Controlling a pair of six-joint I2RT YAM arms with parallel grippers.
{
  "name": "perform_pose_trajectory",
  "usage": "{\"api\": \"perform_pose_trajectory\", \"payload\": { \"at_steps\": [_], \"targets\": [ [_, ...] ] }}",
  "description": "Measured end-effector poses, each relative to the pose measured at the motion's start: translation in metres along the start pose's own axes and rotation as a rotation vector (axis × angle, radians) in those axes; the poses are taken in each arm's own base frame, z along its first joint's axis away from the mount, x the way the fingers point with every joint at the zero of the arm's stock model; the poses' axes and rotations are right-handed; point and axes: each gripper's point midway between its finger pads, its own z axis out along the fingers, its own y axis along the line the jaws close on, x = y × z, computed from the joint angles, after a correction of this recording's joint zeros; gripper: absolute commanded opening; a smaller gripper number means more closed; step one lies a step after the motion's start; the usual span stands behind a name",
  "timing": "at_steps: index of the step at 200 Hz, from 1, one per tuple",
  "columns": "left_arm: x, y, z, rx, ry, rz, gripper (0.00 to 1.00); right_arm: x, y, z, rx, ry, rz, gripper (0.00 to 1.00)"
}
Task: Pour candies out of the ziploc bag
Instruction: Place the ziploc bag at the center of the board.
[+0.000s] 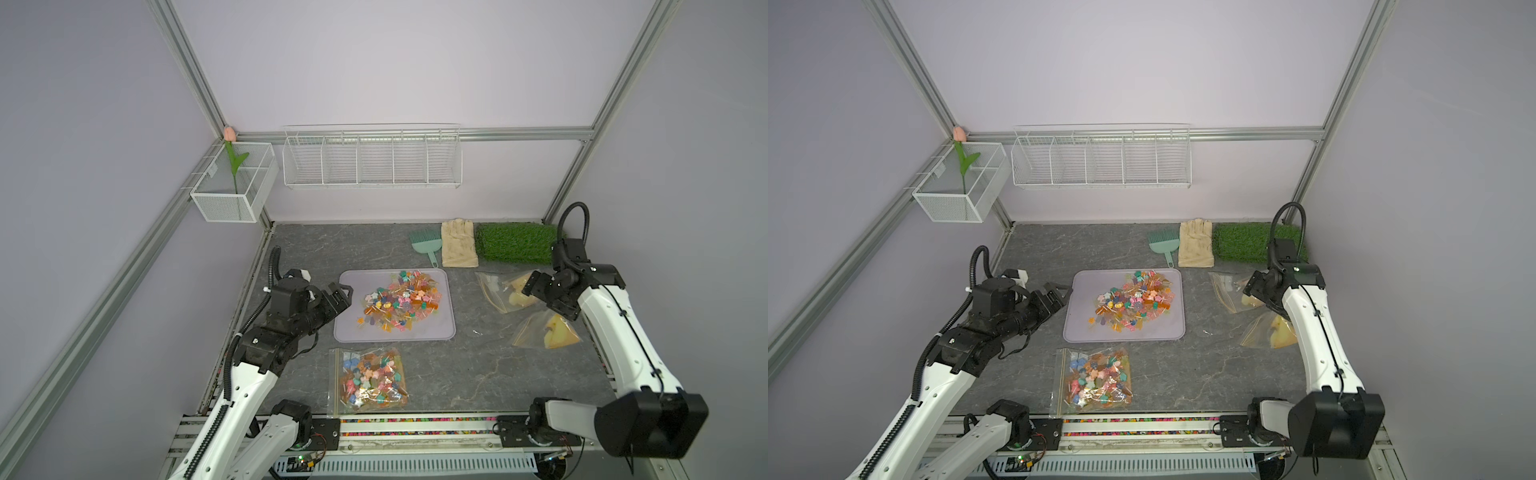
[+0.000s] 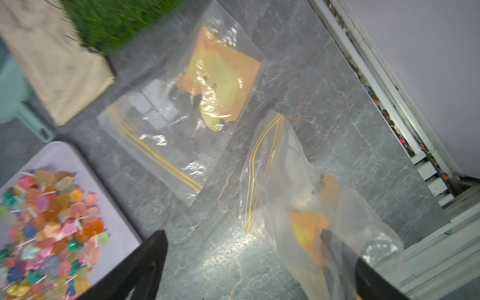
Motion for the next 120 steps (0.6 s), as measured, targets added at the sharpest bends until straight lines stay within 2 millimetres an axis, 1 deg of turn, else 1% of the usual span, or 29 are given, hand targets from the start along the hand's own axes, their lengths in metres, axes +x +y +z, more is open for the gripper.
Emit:
{"api": "perform_pose_trajectory", "payload": {
  "at_steps": [10, 21, 30, 41, 68, 83, 102, 120],
  "targets": [
    [0.004, -0.002, 0.007, 0.022, 0.022, 0.001, 0.98, 0.002, -0.001, 0.017, 0.016, 0.056, -0.001, 0.89],
    [0.010, -0.008, 0.017, 0.060, 0.061, 0.007, 0.98, 0.008, 0.002, 0.033, 0.011, 0.118, -0.016, 0.89],
    [0.017, -0.014, 0.026, 0.089, 0.098, 0.021, 0.98, 0.011, 0.007, 0.041, -0.003, 0.151, -0.025, 0.89],
    [0.031, -0.027, 0.037, 0.128, 0.153, 0.069, 0.98, 0.015, 0.014, 0.046, -0.039, 0.182, -0.034, 0.89],
    [0.079, -0.068, 0.058, 0.251, 0.293, 0.207, 0.97, 0.019, 0.028, 0.043, -0.118, 0.213, -0.036, 0.89],
    [0.103, -0.087, 0.070, 0.308, 0.347, 0.261, 0.97, 0.020, 0.037, 0.041, -0.169, 0.225, -0.030, 0.89],
    [0.135, -0.101, 0.091, 0.352, 0.415, 0.313, 0.97, 0.019, 0.050, 0.034, -0.250, 0.227, -0.014, 0.89],
    [0.168, -0.110, 0.108, 0.380, 0.484, 0.360, 0.99, 0.016, 0.060, 0.028, -0.306, 0.225, 0.001, 0.89]
  ]
}}
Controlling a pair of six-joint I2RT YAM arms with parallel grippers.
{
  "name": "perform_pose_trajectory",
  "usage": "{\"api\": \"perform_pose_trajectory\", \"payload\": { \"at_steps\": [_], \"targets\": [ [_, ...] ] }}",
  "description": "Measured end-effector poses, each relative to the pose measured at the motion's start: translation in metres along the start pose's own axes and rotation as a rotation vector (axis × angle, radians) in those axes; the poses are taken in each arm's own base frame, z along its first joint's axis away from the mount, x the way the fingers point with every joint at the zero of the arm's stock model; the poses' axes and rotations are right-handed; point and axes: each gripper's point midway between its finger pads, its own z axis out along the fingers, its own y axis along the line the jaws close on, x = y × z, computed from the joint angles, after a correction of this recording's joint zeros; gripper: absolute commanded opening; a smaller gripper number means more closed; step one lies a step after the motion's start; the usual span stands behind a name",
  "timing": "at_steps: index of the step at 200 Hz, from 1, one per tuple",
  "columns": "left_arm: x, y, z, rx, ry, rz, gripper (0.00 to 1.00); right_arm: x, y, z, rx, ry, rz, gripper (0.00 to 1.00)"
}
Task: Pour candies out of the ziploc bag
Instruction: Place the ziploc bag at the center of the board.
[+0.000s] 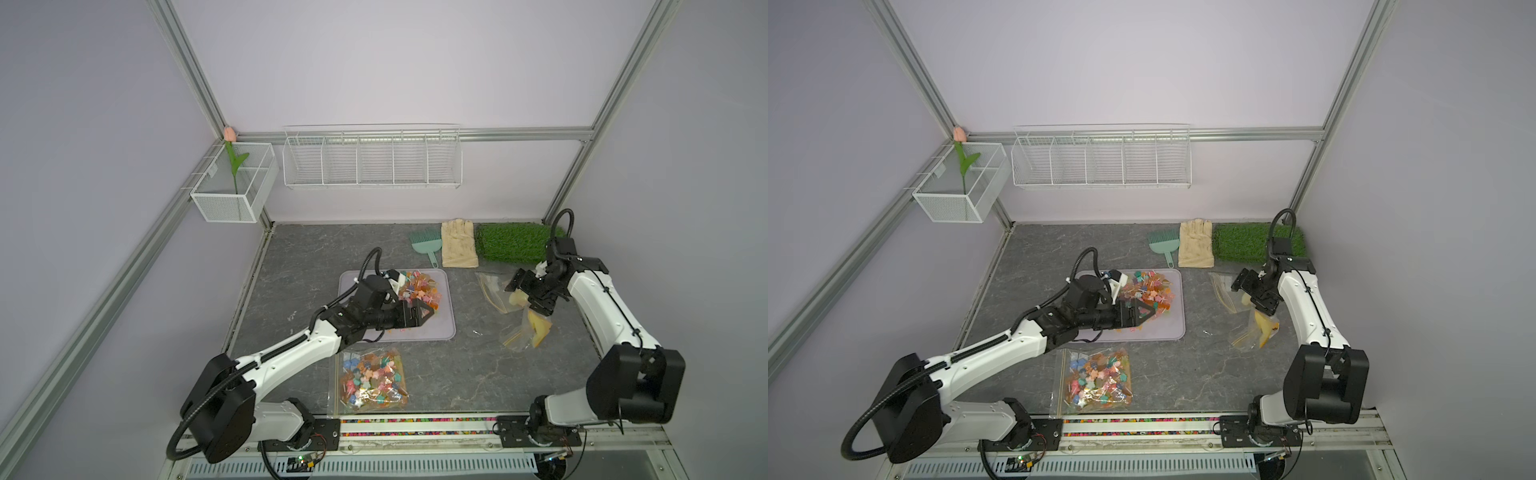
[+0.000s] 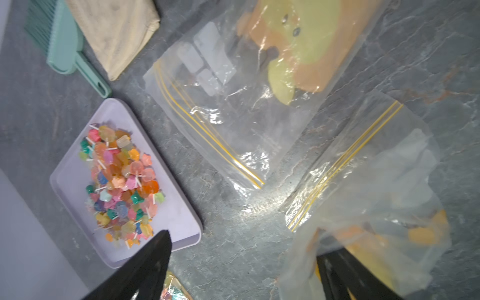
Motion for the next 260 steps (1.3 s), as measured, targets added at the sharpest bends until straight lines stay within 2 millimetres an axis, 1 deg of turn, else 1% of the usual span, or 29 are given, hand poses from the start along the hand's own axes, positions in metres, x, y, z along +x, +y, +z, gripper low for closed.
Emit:
{"api": "perform_pose_trajectory", "payload": {
  "at_steps": [15, 29, 52, 68, 93, 129, 148, 169, 196, 233, 260],
  "targets": [
    [0.013, -0.010, 0.024, 0.029, 0.050, 0.034, 1.00, -0.004, 0.006, -0.004, -0.024, -0.011, 0.003, 0.89],
    [0.019, -0.022, 0.042, 0.059, 0.081, 0.064, 1.00, -0.007, 0.010, -0.007, -0.034, -0.022, 0.006, 0.89],
    [0.015, -0.048, 0.065, 0.123, 0.092, 0.121, 1.00, -0.009, 0.013, -0.009, -0.051, -0.030, 0.016, 0.89],
    [0.008, -0.064, 0.077, 0.170, 0.083, 0.147, 1.00, -0.011, 0.016, -0.010, -0.067, -0.036, 0.031, 0.89],
    [0.001, -0.083, 0.090, 0.220, 0.078, 0.180, 1.00, -0.015, 0.022, -0.010, -0.101, -0.047, 0.047, 0.89],
    [0.001, -0.110, 0.106, 0.267, 0.082, 0.240, 1.00, -0.022, 0.032, -0.009, -0.158, -0.064, 0.070, 0.89],
    [0.003, -0.117, 0.116, 0.265, 0.070, 0.290, 1.00, -0.025, 0.037, -0.007, -0.182, -0.060, 0.085, 0.89],
    [0.006, -0.122, 0.128, 0.248, 0.033, 0.366, 1.00, -0.026, 0.039, -0.002, -0.192, -0.039, 0.105, 0.89],
    [0.013, -0.120, 0.147, 0.214, -0.013, 0.470, 1.00, -0.025, 0.042, 0.002, -0.210, -0.008, 0.128, 0.89],
    [0.019, -0.115, 0.176, 0.168, -0.099, 0.632, 1.00, -0.021, 0.047, 0.001, -0.239, 0.018, 0.151, 0.89],
    [0.017, -0.121, 0.199, 0.163, -0.149, 0.687, 1.00, -0.021, 0.048, 0.000, -0.253, 0.028, 0.171, 0.89]
  ]
}}
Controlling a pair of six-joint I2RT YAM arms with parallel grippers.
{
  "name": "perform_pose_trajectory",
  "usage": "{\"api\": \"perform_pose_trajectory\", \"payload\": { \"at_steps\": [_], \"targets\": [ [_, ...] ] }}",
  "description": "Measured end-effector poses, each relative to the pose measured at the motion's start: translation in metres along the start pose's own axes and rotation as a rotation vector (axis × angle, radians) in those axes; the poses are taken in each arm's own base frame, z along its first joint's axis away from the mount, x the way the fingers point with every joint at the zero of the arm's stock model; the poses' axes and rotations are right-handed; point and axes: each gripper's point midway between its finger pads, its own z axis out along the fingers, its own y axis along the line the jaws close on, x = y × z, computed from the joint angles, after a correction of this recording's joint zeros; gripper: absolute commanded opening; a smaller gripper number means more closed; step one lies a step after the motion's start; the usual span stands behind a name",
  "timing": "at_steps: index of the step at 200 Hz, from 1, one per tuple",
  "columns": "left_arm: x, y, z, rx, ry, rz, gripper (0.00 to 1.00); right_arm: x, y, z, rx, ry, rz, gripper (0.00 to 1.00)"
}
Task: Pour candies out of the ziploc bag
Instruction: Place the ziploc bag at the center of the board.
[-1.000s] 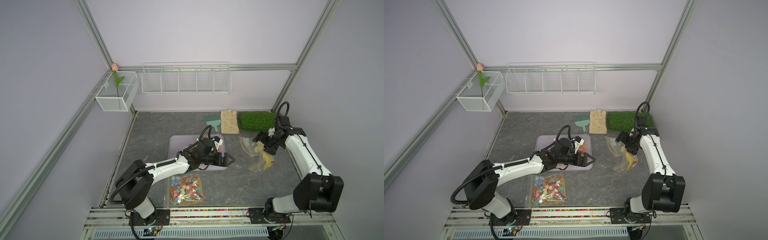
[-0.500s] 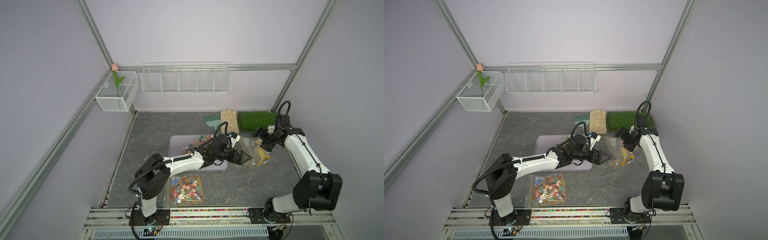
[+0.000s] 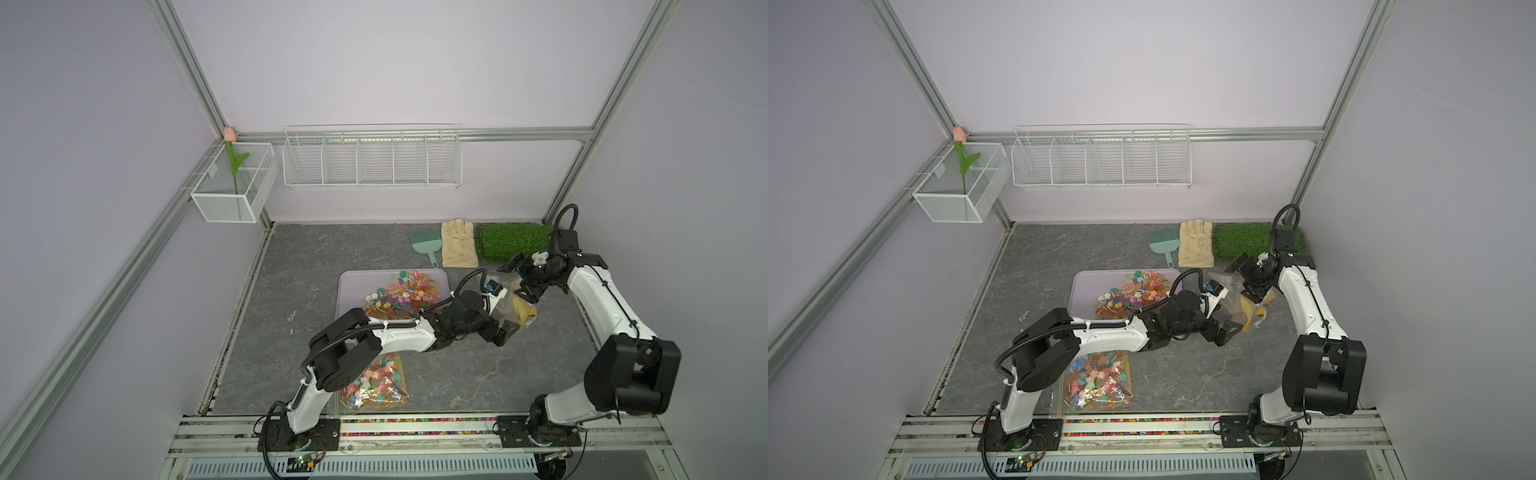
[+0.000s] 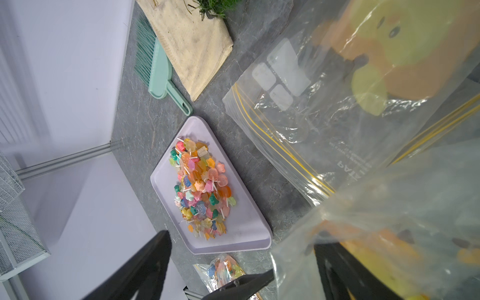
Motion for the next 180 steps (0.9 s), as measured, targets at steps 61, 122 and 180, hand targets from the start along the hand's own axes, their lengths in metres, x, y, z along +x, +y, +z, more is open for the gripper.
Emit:
{"api": "perform_pose_trajectory", "payload": {
  "at_steps": [61, 122, 180],
  "targets": [
    [-0.017, 0.002, 0.036, 0.027, -0.100, -0.013, 0.63, 0.000, 0.007, -0.017, -0.045, -0.029, 0.024, 0.89],
    [-0.006, 0.004, 0.050, 0.044, -0.091, -0.053, 0.06, -0.003, 0.013, -0.046, -0.102, -0.093, 0.049, 0.89],
    [-0.018, -0.023, 0.059, 0.137, -0.088, -0.065, 0.52, -0.008, 0.028, -0.098, -0.146, -0.241, 0.013, 0.89]
  ]
}}
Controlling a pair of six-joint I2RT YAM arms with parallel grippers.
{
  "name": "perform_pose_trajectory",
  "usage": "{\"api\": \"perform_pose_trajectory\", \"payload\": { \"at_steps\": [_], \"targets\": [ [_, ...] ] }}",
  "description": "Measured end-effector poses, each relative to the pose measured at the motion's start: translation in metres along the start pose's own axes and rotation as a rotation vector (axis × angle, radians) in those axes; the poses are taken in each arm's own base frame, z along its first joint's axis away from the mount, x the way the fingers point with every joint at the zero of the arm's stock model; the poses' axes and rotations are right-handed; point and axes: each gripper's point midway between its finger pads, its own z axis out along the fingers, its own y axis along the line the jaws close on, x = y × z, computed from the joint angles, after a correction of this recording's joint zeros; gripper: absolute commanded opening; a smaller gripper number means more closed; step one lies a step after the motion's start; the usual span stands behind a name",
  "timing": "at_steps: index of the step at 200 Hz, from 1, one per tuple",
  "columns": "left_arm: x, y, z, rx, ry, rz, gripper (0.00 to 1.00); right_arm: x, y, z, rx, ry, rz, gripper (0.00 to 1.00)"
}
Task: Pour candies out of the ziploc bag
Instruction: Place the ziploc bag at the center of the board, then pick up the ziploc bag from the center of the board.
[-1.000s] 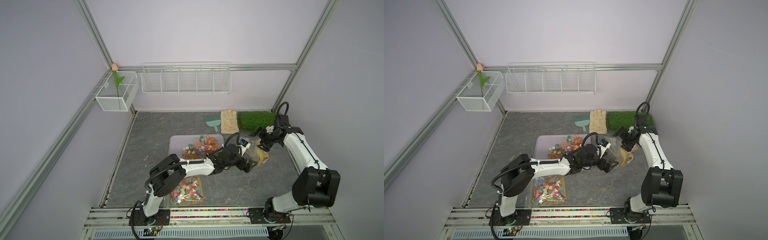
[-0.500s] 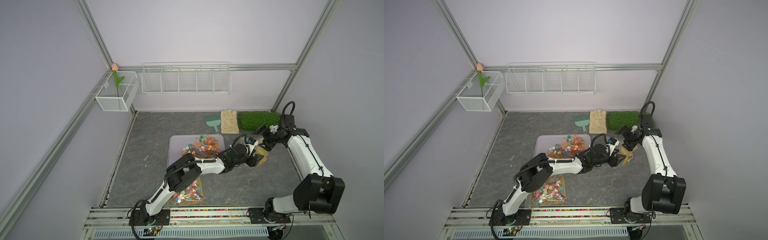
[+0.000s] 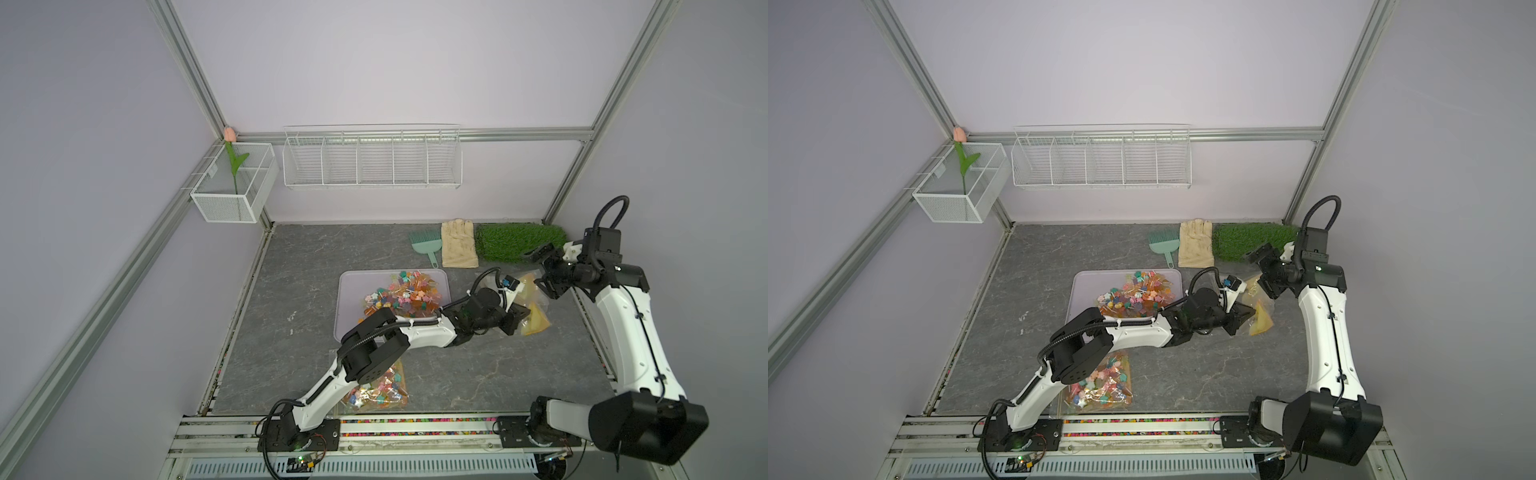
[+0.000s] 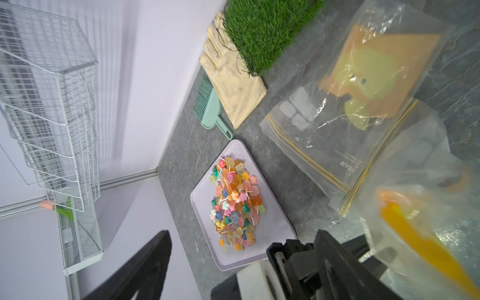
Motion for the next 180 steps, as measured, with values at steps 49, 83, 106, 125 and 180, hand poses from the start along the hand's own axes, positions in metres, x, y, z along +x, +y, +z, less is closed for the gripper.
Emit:
{"api": "perform_pose_trajectory", "payload": {
  "at_steps": [49, 83, 106, 125, 180],
  "targets": [
    [-0.005, -0.007, 0.003, 0.016, -0.002, -0.023, 0.99, -0.002, 0.018, -0.028, -0.052, -0.071, -0.043, 0.89],
    [0.006, 0.018, -0.022, -0.069, 0.007, -0.062, 0.99, 0.001, 0.018, -0.034, -0.061, -0.087, -0.055, 0.89],
    [-0.008, 0.040, -0.053, -0.144, -0.028, -0.089, 0.99, 0.005, 0.020, -0.041, -0.076, -0.098, -0.072, 0.89],
    [-0.034, 0.054, -0.082, -0.198, -0.087, -0.105, 0.99, 0.008, 0.025, -0.046, -0.099, -0.102, -0.102, 0.89],
    [-0.130, 0.066, -0.178, -0.316, -0.220, -0.133, 0.99, 0.040, 0.062, -0.046, -0.180, -0.039, -0.324, 0.89]
  ]
}}
